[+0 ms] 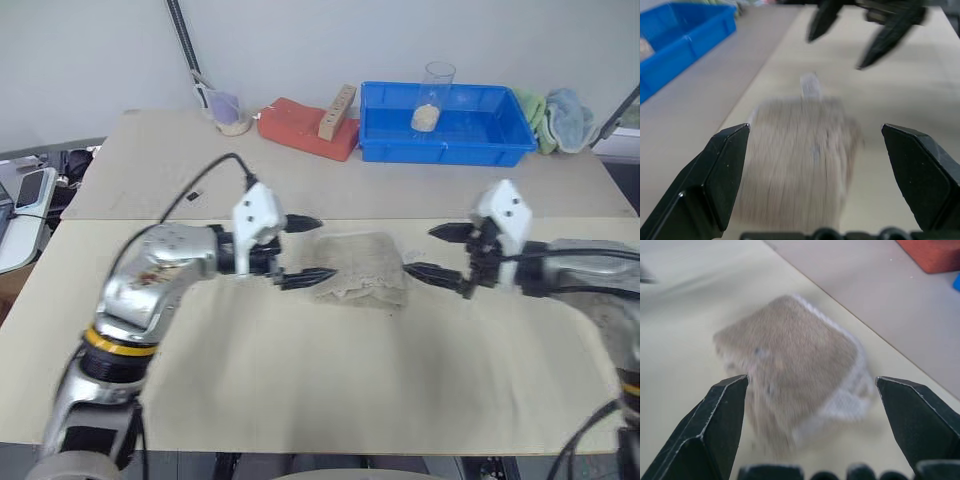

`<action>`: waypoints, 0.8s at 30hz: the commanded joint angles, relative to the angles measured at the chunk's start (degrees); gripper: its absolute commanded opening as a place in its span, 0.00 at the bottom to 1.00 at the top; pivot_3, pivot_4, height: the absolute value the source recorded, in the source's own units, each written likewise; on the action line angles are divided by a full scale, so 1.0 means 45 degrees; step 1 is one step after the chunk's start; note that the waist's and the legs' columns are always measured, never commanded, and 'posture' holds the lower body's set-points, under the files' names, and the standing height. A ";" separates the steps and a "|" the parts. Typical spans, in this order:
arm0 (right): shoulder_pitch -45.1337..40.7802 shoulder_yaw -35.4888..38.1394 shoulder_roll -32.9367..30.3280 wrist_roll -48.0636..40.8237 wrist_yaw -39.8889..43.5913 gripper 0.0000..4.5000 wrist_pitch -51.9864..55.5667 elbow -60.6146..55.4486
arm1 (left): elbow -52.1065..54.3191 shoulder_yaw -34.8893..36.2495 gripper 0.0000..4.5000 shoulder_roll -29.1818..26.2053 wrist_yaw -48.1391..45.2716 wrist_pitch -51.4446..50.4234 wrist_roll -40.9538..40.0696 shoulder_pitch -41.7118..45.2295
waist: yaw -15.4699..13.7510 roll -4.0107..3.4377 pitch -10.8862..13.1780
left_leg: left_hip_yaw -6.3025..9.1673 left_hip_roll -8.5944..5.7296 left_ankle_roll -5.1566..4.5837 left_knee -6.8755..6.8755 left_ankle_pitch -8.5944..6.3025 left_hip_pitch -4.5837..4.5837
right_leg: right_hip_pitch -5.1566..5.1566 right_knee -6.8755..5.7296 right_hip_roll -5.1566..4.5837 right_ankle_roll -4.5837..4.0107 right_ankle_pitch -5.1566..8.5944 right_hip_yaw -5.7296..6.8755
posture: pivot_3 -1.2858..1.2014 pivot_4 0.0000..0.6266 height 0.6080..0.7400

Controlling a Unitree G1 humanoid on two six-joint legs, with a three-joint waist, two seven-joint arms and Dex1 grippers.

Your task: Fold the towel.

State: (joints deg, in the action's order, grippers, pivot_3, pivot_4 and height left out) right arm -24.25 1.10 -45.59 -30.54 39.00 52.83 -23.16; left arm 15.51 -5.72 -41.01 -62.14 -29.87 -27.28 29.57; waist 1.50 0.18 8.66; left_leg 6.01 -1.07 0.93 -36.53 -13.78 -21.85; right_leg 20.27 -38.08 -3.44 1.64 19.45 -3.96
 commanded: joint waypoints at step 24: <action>-0.0765 0.0032 0.3323 0.0818 -0.0849 0.13 -0.0025 0.3942 | 0.1102 0.1855 1.00 -0.1509 -0.1223 0.0748 -0.1079 -0.1563 | 0.0210 -0.0012 -0.0004 | 0.0015 0.0010 -0.0002 0.0037 -0.0001 0.0035 | 0.0005 -0.0035 0.0020 0.0000 0.0000 0.0004 | 0.52 0.24 1.00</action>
State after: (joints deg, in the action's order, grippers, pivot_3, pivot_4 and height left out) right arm -26.52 -1.21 -30.21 -25.81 34.92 52.90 -2.66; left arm 20.29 1.37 -48.05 -68.56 -27.54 -31.68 21.80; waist 2.45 0.13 8.64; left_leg 6.08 -1.03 0.92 -36.36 -13.78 -21.70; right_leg 20.29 -38.24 -3.35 1.64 19.45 -3.94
